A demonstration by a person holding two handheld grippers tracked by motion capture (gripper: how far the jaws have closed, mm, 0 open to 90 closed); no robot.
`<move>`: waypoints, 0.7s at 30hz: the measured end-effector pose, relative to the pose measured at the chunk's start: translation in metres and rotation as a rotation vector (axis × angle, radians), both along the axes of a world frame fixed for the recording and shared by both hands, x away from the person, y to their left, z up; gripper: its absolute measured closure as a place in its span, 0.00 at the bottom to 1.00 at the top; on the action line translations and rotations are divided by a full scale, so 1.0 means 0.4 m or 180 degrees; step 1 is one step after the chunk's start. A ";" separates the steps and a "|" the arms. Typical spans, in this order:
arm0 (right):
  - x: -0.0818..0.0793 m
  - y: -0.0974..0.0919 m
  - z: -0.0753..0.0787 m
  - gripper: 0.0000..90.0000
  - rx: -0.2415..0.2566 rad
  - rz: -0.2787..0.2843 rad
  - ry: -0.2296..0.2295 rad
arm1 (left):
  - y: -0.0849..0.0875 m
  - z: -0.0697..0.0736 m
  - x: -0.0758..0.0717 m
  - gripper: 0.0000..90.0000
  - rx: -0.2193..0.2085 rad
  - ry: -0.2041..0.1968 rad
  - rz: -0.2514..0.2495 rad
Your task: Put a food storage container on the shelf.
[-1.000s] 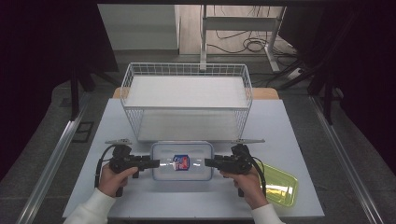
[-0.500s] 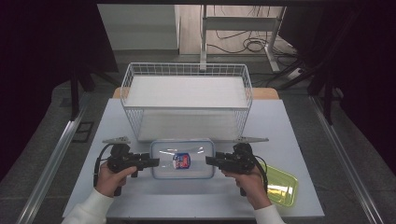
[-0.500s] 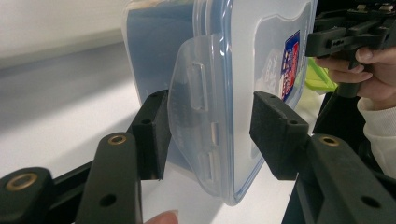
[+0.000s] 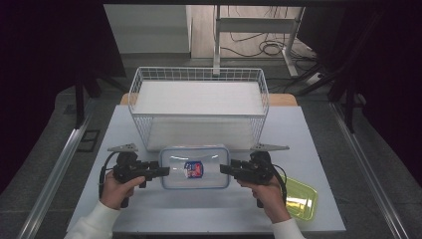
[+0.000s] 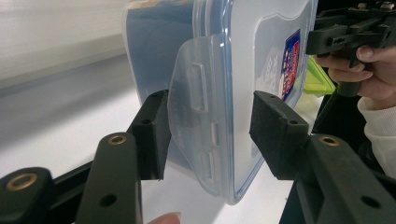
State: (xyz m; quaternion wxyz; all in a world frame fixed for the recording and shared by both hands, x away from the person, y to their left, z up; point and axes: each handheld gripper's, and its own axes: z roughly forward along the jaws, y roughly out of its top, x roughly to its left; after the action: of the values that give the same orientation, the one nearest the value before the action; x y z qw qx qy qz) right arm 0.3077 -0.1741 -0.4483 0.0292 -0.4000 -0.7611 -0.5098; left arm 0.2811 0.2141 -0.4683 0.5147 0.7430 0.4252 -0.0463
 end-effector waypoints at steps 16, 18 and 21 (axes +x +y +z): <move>-0.001 -0.014 0.068 0.58 0.0044 -0.0072 -0.0168 | -0.010 0.064 0.021 0.55 -0.0046 -0.0142 -0.0053; -0.001 -0.013 0.081 0.58 0.0029 -0.0083 -0.0187 | -0.009 0.073 0.024 0.55 -0.0060 -0.0168 -0.0062; -0.002 -0.011 0.103 0.58 0.0017 -0.0095 -0.0229 | -0.008 0.092 0.028 0.55 -0.0075 -0.0211 -0.0071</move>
State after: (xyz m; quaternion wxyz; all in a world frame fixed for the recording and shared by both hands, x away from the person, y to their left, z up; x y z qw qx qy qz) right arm 0.3070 -0.1785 -0.4070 -0.0048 -0.3927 -0.7543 -0.5262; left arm 0.2924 0.2109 -0.4317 0.5366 0.7428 0.3991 -0.0323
